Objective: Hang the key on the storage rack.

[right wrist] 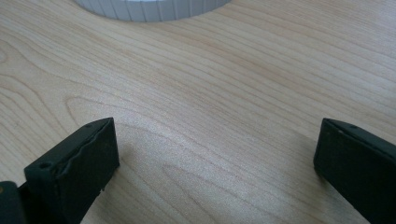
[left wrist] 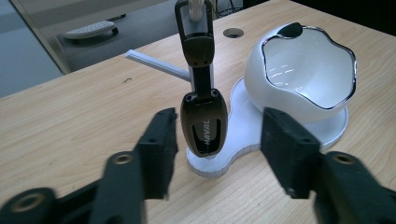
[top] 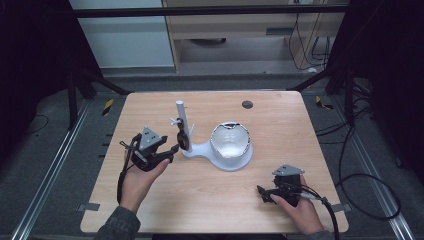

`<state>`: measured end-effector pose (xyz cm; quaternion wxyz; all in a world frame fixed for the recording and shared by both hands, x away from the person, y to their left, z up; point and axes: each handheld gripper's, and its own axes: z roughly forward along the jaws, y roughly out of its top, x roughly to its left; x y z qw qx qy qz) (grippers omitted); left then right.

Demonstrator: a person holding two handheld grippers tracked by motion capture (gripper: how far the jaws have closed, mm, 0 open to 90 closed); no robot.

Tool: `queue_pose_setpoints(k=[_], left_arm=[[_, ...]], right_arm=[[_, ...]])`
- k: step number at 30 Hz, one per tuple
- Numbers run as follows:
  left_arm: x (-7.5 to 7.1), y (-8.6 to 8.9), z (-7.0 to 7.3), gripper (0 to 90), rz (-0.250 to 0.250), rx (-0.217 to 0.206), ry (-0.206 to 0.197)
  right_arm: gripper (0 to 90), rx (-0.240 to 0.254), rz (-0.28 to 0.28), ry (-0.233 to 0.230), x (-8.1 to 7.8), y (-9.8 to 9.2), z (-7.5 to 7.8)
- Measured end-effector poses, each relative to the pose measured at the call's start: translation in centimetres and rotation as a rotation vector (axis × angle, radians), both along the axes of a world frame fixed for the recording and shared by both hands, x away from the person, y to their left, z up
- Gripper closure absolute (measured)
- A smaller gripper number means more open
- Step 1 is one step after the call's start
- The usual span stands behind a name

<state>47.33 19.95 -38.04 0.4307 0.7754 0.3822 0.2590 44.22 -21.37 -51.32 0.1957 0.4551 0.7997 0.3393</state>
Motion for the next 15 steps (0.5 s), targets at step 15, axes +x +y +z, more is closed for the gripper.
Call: queue_pose_setpoints(k=[15], left_arm=[[-1.8,1.0,-2.0,4.5,-0.081,0.062,0.02]], right_arm=[[0.5,0.002,0.0,-0.002,0.0,0.0,0.0]])
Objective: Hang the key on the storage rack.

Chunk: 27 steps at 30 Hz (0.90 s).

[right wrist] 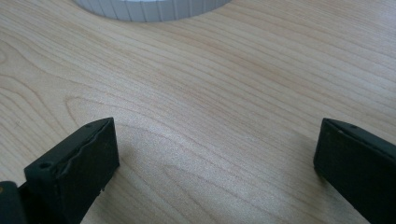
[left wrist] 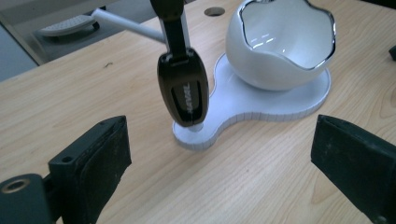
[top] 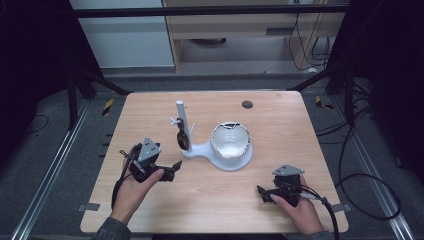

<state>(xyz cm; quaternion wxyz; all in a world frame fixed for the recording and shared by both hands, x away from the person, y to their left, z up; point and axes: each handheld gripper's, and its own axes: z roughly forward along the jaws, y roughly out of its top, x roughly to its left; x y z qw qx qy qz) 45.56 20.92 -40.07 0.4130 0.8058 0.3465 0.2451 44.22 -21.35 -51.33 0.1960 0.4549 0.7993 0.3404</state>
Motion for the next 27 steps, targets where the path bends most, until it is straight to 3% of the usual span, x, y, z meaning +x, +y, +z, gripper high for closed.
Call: queue_pose_setpoints(k=[5,12,19,27], left_arm=[[-0.6,0.5,-0.8,4.5,0.003,0.01,0.005],[-1.5,1.8,-2.5,3.6,-0.008,0.087,0.043],[-1.8,3.0,-4.1,3.7,0.019,0.086,0.078],[-1.7,4.0,-4.8,3.7,0.03,0.117,0.096]], right_arm=[[0.5,0.0,0.0,0.0,0.0,0.0,0.0],[0.5,0.0,-0.001,0.0,0.0,0.0,0.0],[0.4,0.0,-0.001,0.0,0.0,0.0,0.0],[0.4,0.0,-0.001,0.0,0.0,0.0,0.0]])
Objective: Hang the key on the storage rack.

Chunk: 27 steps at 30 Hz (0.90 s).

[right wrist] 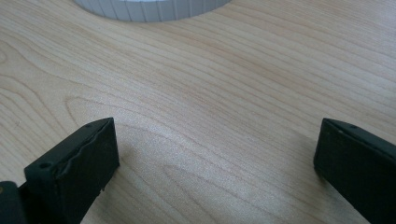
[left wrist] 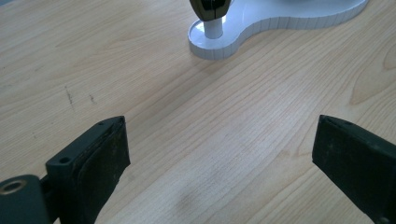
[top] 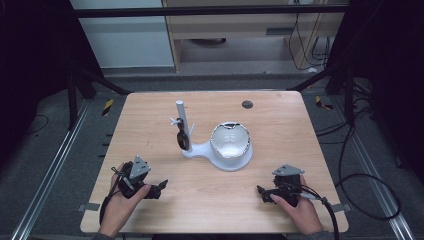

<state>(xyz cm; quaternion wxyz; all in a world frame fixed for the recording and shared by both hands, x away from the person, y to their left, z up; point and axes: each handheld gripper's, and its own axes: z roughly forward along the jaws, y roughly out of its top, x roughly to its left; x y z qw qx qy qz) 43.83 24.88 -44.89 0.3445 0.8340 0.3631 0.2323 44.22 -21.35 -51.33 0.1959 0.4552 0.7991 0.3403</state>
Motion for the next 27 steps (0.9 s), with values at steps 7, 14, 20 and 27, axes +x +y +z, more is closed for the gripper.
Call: queue_pose_setpoints(k=[7,14,20,27], left_arm=[[0.1,0.5,-0.6,3.7,0.007,0.015,0.015],[0.6,1.8,-1.8,3.8,0.045,0.031,0.045],[1.2,2.8,-3.0,3.9,0.076,0.07,0.079],[1.6,3.7,-4.3,3.8,0.116,0.072,0.114]], right_arm=[[0.4,0.0,0.0,0.0,0.0,0.0,0.0],[0.4,0.001,0.0,0.0,0.0,0.0,0.0],[0.5,0.0,0.0,0.0,0.0,0.0,0.0],[0.5,0.0,0.0,0.0,0.0,0.0,0.0]])
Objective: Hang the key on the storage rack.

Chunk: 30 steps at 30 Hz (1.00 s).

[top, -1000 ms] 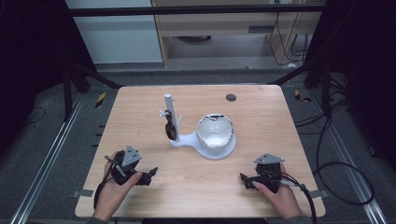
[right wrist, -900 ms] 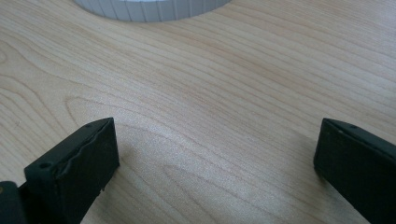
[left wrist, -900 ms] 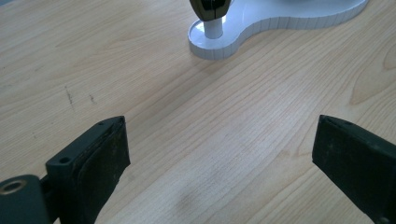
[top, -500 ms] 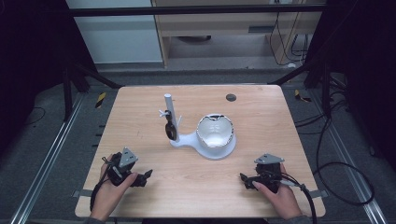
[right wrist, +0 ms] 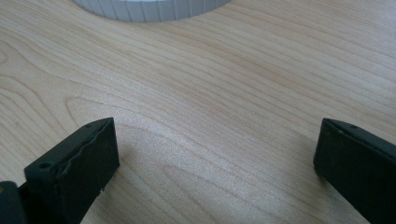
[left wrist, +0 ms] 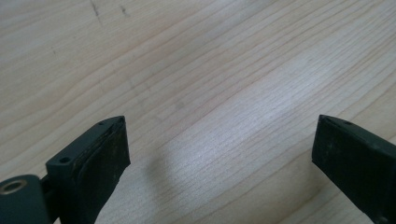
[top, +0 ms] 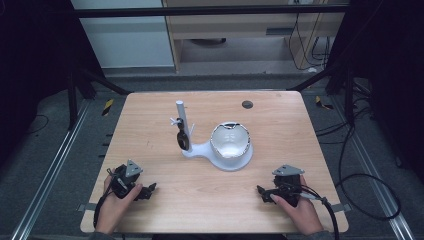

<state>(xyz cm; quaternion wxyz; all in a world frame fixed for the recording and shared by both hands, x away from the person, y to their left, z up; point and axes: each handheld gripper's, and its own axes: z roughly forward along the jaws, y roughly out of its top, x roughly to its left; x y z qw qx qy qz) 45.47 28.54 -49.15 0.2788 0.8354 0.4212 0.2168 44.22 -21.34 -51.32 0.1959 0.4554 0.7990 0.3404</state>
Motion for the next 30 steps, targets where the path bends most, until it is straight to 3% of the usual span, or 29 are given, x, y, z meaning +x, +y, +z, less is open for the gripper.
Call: queue_pose_setpoints(k=[2,5,13,30], left_arm=[[0.1,0.2,-0.1,3.8,0.011,-0.003,0.002],[0.4,0.6,-0.2,3.8,0.028,-0.04,0.015],[1.1,1.1,-0.7,4.3,0.069,-0.055,0.023],[2.2,1.2,-1.4,1.8,0.063,-0.114,0.011]], right_arm=[[0.4,0.0,0.0,0.0,0.0,0.0,0.0],[0.5,0.0,0.0,0.0,0.0,0.0,0.0],[0.5,0.0,0.0,0.0,0.0,0.0,0.0],[0.4,0.0,0.001,0.0,0.0,0.0,0.0]])
